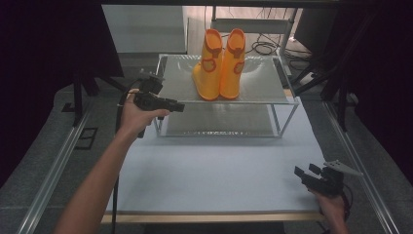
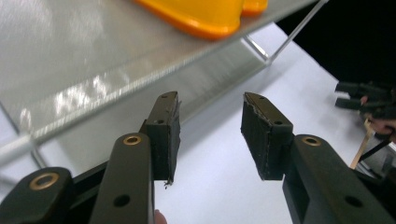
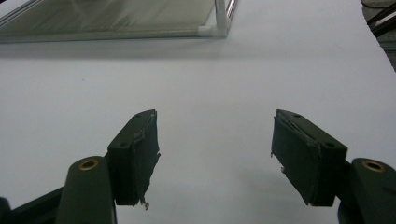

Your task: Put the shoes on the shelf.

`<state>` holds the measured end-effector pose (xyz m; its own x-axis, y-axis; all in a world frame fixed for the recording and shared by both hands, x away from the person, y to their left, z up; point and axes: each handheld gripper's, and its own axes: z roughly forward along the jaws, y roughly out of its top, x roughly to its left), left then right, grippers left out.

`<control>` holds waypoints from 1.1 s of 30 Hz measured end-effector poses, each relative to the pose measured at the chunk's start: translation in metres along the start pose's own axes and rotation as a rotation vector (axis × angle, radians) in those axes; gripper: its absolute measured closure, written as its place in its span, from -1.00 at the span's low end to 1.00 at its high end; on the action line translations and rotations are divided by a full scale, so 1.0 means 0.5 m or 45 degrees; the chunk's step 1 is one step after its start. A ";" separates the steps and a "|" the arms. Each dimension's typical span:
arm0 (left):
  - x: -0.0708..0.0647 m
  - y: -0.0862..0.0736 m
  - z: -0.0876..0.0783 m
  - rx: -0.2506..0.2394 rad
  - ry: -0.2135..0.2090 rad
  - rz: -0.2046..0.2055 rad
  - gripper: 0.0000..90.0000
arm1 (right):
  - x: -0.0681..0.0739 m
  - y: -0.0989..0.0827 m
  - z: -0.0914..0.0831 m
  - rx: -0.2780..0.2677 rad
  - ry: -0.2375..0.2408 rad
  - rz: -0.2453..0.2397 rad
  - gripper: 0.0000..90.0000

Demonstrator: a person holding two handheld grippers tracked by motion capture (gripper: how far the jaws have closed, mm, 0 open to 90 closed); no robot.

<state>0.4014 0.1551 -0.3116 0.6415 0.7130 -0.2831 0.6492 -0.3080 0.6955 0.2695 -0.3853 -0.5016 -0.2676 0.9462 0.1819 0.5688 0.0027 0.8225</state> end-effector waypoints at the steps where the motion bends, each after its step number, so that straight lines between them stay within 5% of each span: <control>1: -0.002 -0.008 -0.004 0.000 0.000 0.011 0.27 | 0.000 0.001 -0.001 0.002 0.000 -0.001 -0.29; 14: -0.010 -0.109 -0.040 -0.018 -0.008 0.067 0.28 | 0.003 0.001 0.000 0.002 0.001 -0.007 -0.29; 22: 0.004 -0.189 -0.040 -0.011 -0.004 0.034 0.27 | 0.003 0.001 0.000 0.000 0.001 -0.002 -0.29; 33: 0.022 -0.226 -0.037 -0.001 -0.001 -0.002 0.27 | 0.006 0.000 0.004 0.006 0.003 -0.005 -0.29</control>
<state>0.3277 0.2095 -0.3811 0.6407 0.7130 -0.2847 0.6499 -0.3063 0.6956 0.2702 -0.3818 -0.5019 -0.2719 0.9454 0.1797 0.5713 0.0083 0.8207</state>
